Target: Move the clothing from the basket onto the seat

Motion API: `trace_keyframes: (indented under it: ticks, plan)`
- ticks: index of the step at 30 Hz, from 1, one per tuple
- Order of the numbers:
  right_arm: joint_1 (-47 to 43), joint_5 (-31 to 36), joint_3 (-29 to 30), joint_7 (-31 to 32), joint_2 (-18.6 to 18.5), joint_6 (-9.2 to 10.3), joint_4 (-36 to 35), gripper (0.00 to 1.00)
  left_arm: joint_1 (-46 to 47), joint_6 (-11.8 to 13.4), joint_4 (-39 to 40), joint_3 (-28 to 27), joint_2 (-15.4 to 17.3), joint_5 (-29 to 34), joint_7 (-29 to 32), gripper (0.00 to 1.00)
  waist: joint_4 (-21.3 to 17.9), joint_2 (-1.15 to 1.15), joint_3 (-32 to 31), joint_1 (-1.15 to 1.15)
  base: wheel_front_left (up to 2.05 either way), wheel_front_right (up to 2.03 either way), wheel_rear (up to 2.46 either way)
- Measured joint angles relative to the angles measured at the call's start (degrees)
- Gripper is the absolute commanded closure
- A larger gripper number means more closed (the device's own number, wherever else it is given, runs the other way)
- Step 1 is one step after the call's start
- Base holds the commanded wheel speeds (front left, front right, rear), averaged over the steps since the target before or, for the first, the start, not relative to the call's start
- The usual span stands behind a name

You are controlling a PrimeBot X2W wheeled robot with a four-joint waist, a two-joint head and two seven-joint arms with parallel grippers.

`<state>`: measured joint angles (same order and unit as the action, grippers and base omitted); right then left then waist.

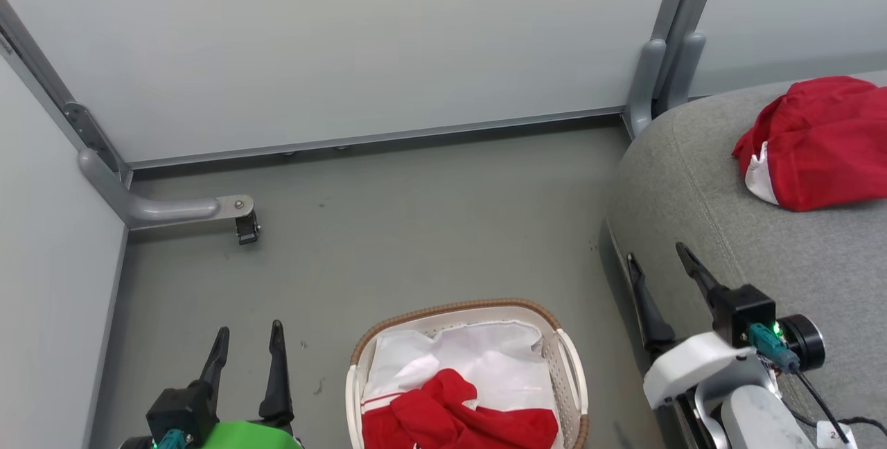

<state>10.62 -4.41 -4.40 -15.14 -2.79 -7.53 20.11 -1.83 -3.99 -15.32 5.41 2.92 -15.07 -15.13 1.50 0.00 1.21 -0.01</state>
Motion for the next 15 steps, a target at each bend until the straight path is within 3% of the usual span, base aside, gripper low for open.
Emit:
trace_keyframes:
  ticks: [15]
  plan:
    - [-5.19, -4.70, -1.32, 0.00, 0.00, 0.00, -2.16, 0.00, -2.64, 0.99, 2.18, -0.81, -0.03, -1.01, 0.00, 0.00, -1.28, 0.00, -1.78, 0.00, 0.00, 0.00, 0.00]
